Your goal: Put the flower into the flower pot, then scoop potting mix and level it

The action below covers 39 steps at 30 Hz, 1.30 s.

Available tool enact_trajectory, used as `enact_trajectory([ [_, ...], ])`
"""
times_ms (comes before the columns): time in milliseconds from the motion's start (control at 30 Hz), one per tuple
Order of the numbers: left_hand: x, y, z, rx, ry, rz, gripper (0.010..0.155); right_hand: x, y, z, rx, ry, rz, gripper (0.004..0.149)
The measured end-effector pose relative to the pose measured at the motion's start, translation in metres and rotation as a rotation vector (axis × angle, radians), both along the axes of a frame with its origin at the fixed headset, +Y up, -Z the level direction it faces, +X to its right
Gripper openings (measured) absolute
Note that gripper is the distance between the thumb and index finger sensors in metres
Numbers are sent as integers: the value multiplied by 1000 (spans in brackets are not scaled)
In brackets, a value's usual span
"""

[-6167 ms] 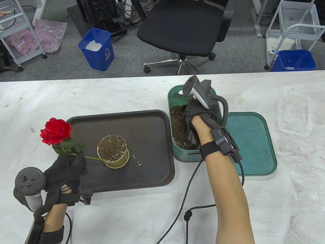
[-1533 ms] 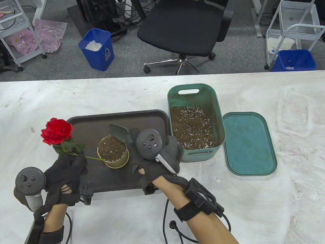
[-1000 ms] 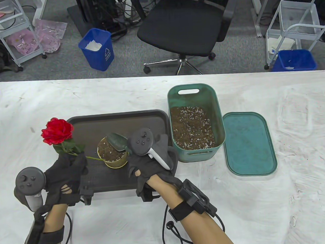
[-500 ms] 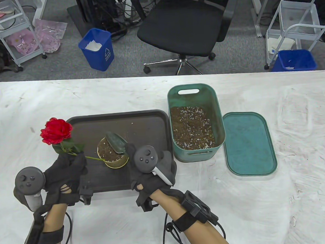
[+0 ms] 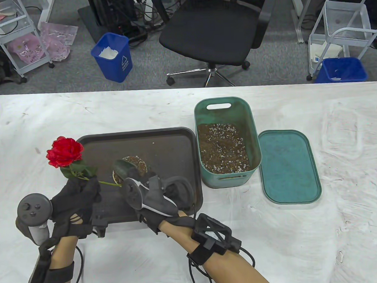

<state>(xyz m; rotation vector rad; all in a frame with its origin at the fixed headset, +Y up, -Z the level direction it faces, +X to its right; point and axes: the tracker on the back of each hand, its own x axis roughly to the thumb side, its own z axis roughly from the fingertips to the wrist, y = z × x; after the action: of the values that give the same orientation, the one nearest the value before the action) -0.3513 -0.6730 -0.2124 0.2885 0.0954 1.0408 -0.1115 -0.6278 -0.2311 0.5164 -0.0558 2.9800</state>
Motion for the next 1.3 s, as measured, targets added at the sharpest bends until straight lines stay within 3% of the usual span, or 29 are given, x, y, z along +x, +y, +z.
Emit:
enact_trajectory([
  [133, 0, 0, 0, -1, 0, 1, 45, -2, 8, -3, -16, 7, 2, 55],
  [233, 0, 0, 0, -1, -1, 4, 45, -5, 11, 2, 63, 69, -2, 55],
  [400, -1, 0, 0, 1, -3, -2, 45, -8, -9, 15, 154, 108, 162, 55],
  [633, -1, 0, 0, 1, -1, 2, 45, 2, -13, 24, 264, 136, 52, 55],
  [733, 0, 0, 0, 1, -2, -1, 45, 5, -26, 27, 307, 141, 92, 55],
  [900, -1, 0, 0, 4, -1, -5, 45, 14, -44, 28, 321, 132, 51, 56],
  [1033, -1, 0, 0, 3, 1, -4, 45, 29, -43, 30, 331, 78, -150, 56],
  [1233, -1, 0, 0, 0, 4, 0, 45, 37, -60, 27, 195, 9, -181, 56],
  [1300, 0, 0, 0, 2, 3, -2, 45, 39, -62, 27, 203, -9, -234, 56],
])
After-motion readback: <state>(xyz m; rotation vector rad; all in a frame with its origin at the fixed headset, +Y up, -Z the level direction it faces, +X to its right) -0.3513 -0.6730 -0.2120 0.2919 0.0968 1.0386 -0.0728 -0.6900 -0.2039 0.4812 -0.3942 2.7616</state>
